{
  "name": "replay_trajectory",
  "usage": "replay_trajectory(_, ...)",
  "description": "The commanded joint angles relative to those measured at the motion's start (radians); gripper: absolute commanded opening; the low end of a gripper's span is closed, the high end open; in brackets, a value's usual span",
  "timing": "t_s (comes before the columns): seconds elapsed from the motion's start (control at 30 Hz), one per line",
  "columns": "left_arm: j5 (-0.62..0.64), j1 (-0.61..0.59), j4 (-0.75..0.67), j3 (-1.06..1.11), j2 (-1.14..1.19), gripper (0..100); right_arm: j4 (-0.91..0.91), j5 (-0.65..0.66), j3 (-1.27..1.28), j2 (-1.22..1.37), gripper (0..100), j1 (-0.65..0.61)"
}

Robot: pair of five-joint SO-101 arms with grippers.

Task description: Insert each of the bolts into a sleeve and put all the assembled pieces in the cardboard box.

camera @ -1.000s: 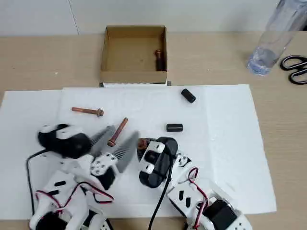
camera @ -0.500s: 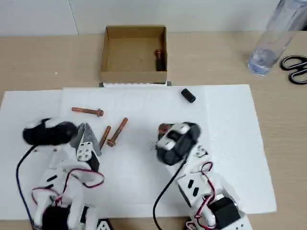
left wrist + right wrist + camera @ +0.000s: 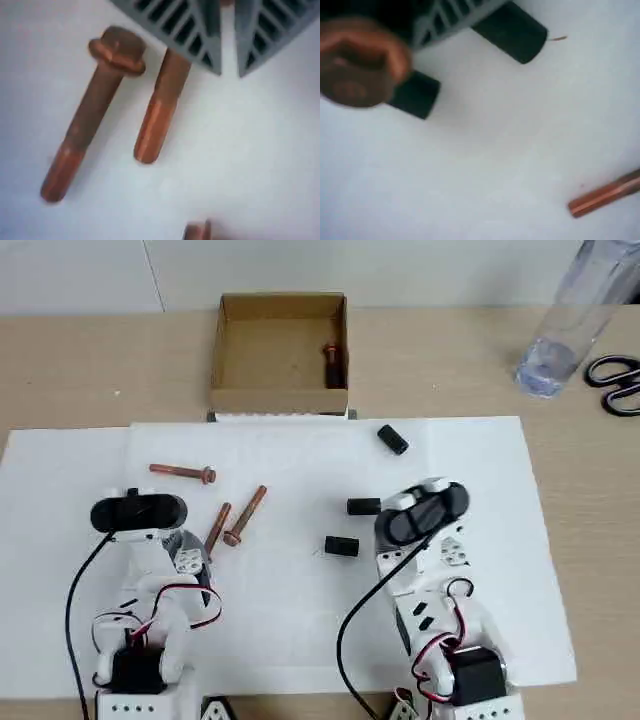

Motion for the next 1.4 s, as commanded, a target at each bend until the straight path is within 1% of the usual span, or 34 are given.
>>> replay_trajectory(0.0, -0.008, -0.006, -0.028, 0.012, -0.009, 1, 0.001, -0.026, -0.014, -0.005, 0.2, 0.025)
replay_trajectory(0.23, -0.021, -0.002, -0.04, 0.013, -0.009, 1, 0.002, -0.025, -0.081, 0.013, 0.2, 0.025)
replay_trajectory(0.33, -0.026, 0.0, -0.04, 0.012, -0.009, 1, 0.005, -0.025, -0.166, 0.117, 0.2, 0.028)
replay_trajectory(0.43, -0.026, 0.0, -0.04, 0.012, -0.009, 1, 0.016, -0.038, -0.316, 0.317, 0.2, 0.028)
replay_trajectory(0.57, -0.026, 0.0, -0.04, 0.012, -0.009, 1, 0.015, -0.121, -0.588, 0.63, 0.2, 0.027)
replay_trajectory(0.63, -0.026, 0.0, -0.04, 0.012, -0.009, 1, 0.015, -0.143, -0.724, 0.789, 0.2, 0.028)
replay_trajectory(0.8, -0.025, 0.0, -0.04, 0.012, -0.009, 1, 0.015, -0.143, -1.048, 1.161, 0.2, 0.027)
replay_trajectory(1.1, -0.023, -0.002, -0.04, 0.012, -0.009, 1, 0.019, -0.138, -1.653, 1.735, 0.2, 0.012)
replay_trajectory(1.37, -0.023, -0.002, -0.04, 0.012, -0.009, 1, 0.021, -0.135, -2.174, 2.21, 0.2, -0.045)
